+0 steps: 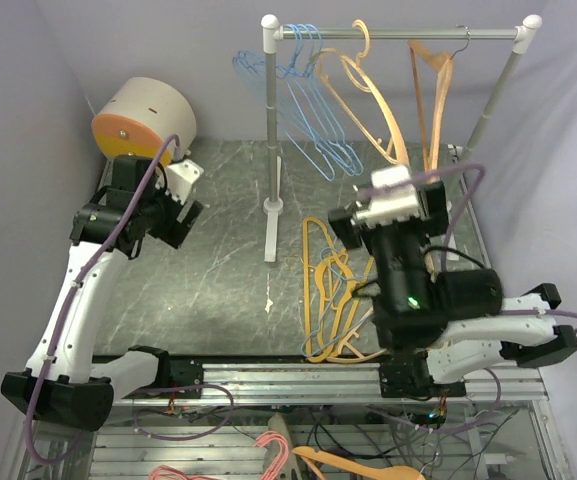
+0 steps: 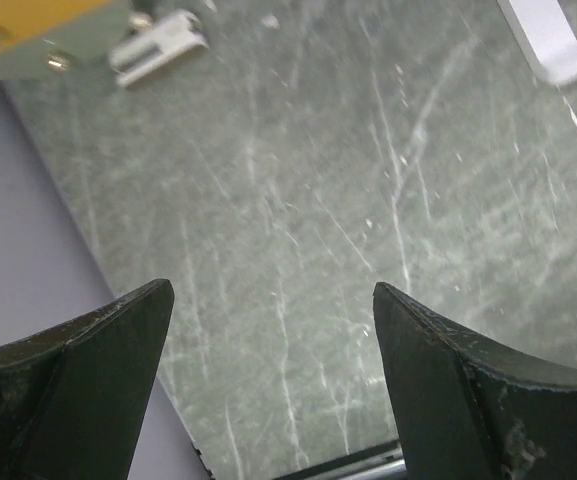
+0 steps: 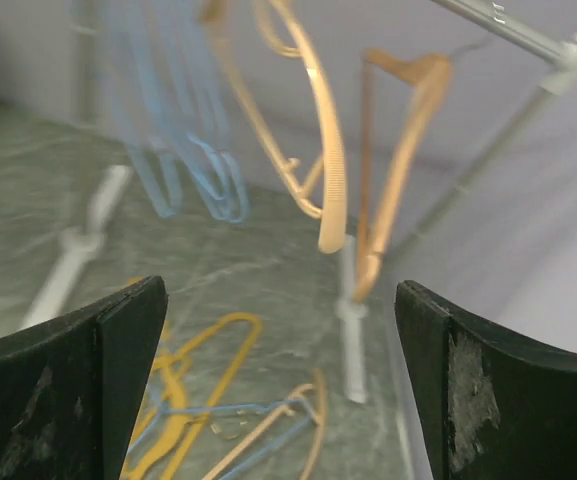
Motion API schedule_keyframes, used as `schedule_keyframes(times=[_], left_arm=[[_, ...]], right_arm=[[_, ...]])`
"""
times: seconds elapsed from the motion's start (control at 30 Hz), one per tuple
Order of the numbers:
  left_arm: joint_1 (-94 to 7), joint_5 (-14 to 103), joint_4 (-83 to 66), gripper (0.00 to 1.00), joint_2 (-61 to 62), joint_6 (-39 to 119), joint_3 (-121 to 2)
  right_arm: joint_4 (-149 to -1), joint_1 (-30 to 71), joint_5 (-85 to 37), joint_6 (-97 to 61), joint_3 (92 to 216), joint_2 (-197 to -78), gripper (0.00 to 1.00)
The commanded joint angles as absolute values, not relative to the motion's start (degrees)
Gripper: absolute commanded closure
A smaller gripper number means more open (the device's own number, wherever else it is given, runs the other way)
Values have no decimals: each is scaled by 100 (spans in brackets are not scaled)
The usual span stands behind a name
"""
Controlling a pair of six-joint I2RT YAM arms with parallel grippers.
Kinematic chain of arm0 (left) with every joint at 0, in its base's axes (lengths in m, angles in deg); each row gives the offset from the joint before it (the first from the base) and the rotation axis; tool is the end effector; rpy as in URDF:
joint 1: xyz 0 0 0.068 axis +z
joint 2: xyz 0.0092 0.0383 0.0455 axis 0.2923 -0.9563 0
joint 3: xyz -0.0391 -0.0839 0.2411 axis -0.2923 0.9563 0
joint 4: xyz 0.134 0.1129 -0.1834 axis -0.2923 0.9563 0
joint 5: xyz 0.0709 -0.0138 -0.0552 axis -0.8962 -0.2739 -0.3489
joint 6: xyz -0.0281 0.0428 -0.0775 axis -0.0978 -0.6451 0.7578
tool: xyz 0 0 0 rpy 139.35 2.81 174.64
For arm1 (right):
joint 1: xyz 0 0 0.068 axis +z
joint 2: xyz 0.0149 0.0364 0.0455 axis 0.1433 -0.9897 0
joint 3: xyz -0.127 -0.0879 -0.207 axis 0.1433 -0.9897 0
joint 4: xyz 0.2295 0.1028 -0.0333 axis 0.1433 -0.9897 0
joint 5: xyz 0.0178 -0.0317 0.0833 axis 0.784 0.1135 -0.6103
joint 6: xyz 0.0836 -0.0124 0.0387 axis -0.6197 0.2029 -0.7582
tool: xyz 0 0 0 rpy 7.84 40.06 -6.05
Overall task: Organize the hangers
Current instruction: Place the hanger at the clothesline, then pick up the hanger at the center of the board.
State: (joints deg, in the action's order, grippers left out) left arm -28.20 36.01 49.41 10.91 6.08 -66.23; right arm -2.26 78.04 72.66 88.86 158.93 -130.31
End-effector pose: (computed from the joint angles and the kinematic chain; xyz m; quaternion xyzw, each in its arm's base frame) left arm 0.2409 -0.0477 0.3497 0.2603 0.8751 0.0384 0.4061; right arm 0.0961 0.1886 0.5127 -0.1094 0.6955 -0.1544 0.6932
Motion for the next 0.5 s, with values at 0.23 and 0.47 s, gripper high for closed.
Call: schedule_keyframes(times=[0.23,0.47], left_arm=[[-3888,6186,6153,10,1242,-622,-6164],[-6217,5235,5710,11,593,-339,-5620]], right_arm=[[1474,10042,8013,9160,16037,-12028,7],[-4074,9956,7776,3935,15573,-11070,0]])
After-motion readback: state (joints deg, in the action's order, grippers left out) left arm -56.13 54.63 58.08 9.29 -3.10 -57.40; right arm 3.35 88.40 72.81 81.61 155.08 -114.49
